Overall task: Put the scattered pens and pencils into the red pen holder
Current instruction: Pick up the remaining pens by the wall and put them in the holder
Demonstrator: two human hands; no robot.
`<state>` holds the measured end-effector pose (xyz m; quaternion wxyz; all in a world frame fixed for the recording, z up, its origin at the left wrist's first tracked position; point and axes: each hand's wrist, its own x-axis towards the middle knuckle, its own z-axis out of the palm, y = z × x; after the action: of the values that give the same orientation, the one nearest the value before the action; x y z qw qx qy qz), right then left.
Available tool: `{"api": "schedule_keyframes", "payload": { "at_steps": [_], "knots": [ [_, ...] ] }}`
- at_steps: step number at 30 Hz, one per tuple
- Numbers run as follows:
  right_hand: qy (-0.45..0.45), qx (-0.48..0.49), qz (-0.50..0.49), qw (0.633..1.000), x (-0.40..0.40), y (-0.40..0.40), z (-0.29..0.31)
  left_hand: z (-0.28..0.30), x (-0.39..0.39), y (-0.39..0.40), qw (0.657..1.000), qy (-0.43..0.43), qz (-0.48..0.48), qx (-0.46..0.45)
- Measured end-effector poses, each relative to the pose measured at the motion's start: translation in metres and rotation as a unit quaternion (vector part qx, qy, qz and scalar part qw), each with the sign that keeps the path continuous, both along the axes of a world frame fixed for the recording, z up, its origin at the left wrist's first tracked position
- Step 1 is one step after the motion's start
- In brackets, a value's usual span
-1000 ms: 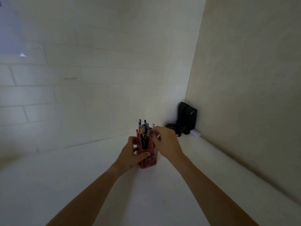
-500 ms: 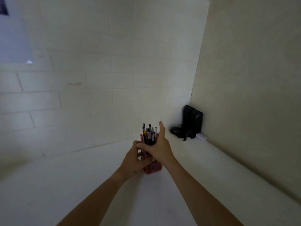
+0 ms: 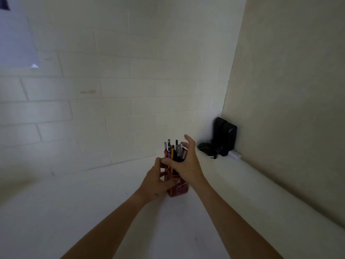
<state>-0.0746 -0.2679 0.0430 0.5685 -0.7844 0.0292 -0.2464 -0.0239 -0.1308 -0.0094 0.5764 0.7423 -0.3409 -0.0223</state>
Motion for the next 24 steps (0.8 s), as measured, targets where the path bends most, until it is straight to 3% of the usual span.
{"api": "schedule_keyframes", "payload": {
  "at_steps": [4, 11, 17, 24],
  "knots": [
    [0.052, -0.054, 0.021, 0.997, 0.002, 0.000, 0.008, -0.002, 0.000, 0.000, 1.000, -0.004, -0.005, -0.005],
    [-0.007, -0.050, -0.074, 0.996, 0.008, 0.008, -0.007, -0.001, -0.002, 0.001, 1.000, -0.028, -0.012, -0.001],
    [0.001, -0.044, -0.033, 0.999, -0.011, 0.005, -0.010, 0.000, -0.003, 0.001, 0.999, -0.029, -0.011, 0.013],
    [0.081, 0.014, -0.014, 0.997, -0.024, 0.009, -0.021, 0.009, 0.004, 0.014, 0.999, 0.021, -0.031, 0.021]
  ]
}}
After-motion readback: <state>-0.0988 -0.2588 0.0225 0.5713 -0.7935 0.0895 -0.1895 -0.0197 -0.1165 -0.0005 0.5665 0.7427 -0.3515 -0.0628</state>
